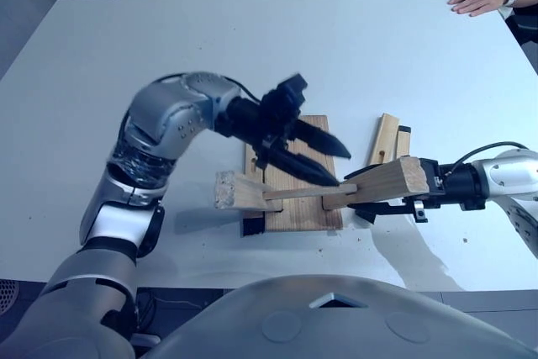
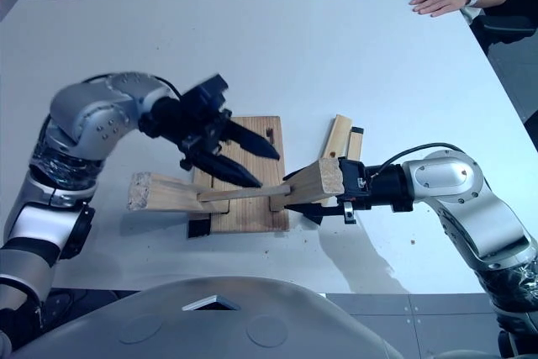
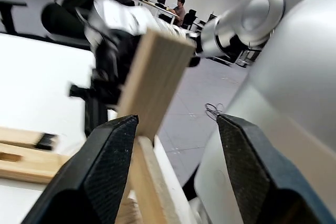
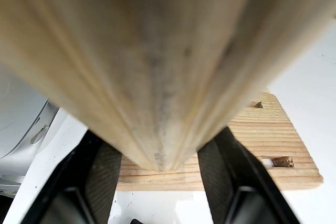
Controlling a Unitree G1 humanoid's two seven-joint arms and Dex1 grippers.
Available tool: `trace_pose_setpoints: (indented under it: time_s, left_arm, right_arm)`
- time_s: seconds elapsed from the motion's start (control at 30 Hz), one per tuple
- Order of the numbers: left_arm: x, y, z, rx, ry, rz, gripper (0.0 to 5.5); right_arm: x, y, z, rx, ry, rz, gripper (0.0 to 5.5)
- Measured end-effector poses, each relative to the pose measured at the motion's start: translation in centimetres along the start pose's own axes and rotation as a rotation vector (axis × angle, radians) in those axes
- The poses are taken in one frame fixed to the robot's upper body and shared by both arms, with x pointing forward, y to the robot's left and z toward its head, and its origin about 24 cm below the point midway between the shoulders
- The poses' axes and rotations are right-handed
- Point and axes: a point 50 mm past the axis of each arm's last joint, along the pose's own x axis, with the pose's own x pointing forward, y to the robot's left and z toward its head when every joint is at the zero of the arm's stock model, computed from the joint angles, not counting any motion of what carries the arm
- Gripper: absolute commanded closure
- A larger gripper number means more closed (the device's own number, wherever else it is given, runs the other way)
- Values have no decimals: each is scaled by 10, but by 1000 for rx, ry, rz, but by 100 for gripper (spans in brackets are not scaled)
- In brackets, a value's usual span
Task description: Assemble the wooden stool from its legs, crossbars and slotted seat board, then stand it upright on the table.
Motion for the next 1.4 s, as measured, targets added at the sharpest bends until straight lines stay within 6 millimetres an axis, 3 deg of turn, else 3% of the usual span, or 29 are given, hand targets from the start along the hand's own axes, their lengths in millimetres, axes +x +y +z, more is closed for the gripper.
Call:
trace_pose_setpoints:
  time_s: [0.47, 0.6, 0.67, 0.7, 0.8, 0.87, 0.93, 1.03, 1.07, 1.13, 1.17, 1.27, 1.33, 1.4]
  left_arm:
    - [17, -7, -4, 6, -25, -93, 271]
    - [18, 12, -32, -21, 77, -33, 271]
    - [14, 20, -33, 41, 102, -5, 271]
    - [13, 26, -41, 7, 137, 15, 271]
    - [11, 33, -40, -4, 107, 10, 271]
    - [2, 36, -24, -7, -2, 107, 271]
    - [-19, 31, 14, 86, -118, 209, 271]
    - [-66, 3, 72, 285, -224, 361, 271]
    - [-93, -13, 89, 361, -240, 469, 271]
    - [-132, -30, 96, 426, -199, 677, 271]
    - [-144, -35, 91, 435, -158, 751, 271]
    - [-171, -47, 37, 388, 136, 885, 271]
    - [-169, -58, -10, 320, 339, 835, 271]
    - [-155, -70, -47, 279, 474, 743, 271]
  right_arm:
    - [2, -3, 0, -13, -4, 16, 347]
    - [2, 0, -1, -13, -8, 7, 347]
    - [2, 0, -1, -16, -10, 6, 347]
    - [2, 0, -1, -17, -10, 7, 347]
    - [1, -1, -3, -9, -7, 3, 347]
    - [0, -3, -2, -15, -7, -9, 347]
    - [1, -2, -1, -20, -10, -8, 347]
    - [0, 1, -2, -10, -10, -32, 347]
    - [-1, 3, -3, -2, -9, -47, 347]
    - [-2, 6, -3, 4, -8, -63, 347]
    - [-2, 7, -3, 6, -8, -71, 347]
    - [-4, 8, -3, 9, -10, -95, 347]
    - [-5, 10, -3, 18, -11, -111, 347]
    - [-7, 12, -4, 35, -13, -135, 347]
